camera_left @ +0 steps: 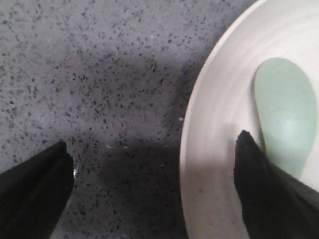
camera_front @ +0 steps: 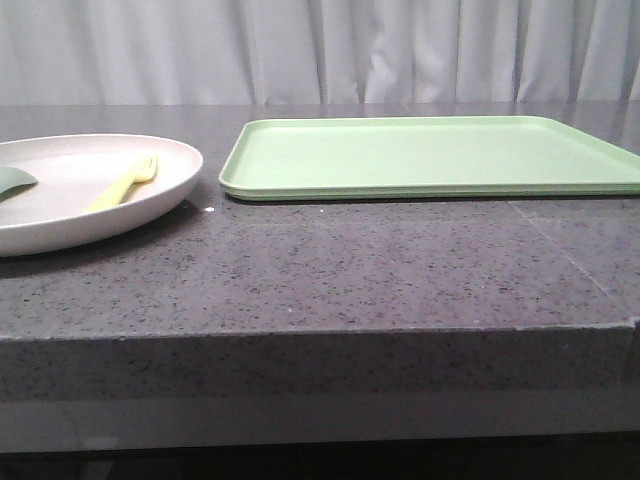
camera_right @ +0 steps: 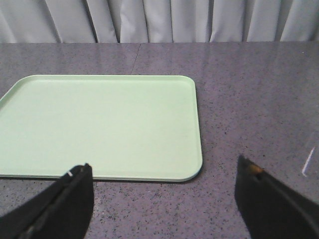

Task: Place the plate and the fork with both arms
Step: 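Lower the left gripper and pinch the white plate's rim, then carry the white plate with the left gripper onto the green tray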

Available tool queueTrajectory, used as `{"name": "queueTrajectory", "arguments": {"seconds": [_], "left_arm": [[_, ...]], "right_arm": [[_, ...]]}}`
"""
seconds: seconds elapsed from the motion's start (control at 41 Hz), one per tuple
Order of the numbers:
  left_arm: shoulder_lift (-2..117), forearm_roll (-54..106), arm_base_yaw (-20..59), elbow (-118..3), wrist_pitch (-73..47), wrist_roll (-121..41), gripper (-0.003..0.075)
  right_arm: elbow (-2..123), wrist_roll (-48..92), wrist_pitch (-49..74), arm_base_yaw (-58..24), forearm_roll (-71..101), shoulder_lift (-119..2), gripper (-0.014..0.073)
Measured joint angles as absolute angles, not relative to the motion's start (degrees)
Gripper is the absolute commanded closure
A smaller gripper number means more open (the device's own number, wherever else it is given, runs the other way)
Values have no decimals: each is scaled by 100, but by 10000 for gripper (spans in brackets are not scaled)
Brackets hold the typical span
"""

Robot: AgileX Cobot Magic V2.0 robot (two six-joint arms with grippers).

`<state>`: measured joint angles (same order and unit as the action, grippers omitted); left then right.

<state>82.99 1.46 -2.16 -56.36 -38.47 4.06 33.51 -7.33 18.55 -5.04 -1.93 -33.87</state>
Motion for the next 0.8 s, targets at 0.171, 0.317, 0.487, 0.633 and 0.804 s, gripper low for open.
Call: {"name": "queueTrajectory", "arguments": {"seconds": [0.171, 0.317, 0.487, 0.633, 0.804], "left_arm": [[8406, 149, -216, -5650, -3847, 406, 140], [8421, 181, -216, -5650, -3837, 406, 279], [8457, 283, -216, -5668, -3804, 406, 484], [8457, 331, -216, -5668, -3794, 406, 700], [8457, 465, -216, -5695, -3756, 444, 738]], "right_arm": [[3351, -733, 1855, -504, -193, -3387, -9], [3351, -733, 1855, -504, -193, -3387, -9], [3351, -733, 1855, -504, -193, -3387, -9], [3351, -733, 1855, -504, -193, -3387, -9], [3351, -733, 1855, -504, -193, -3387, -9]]}}
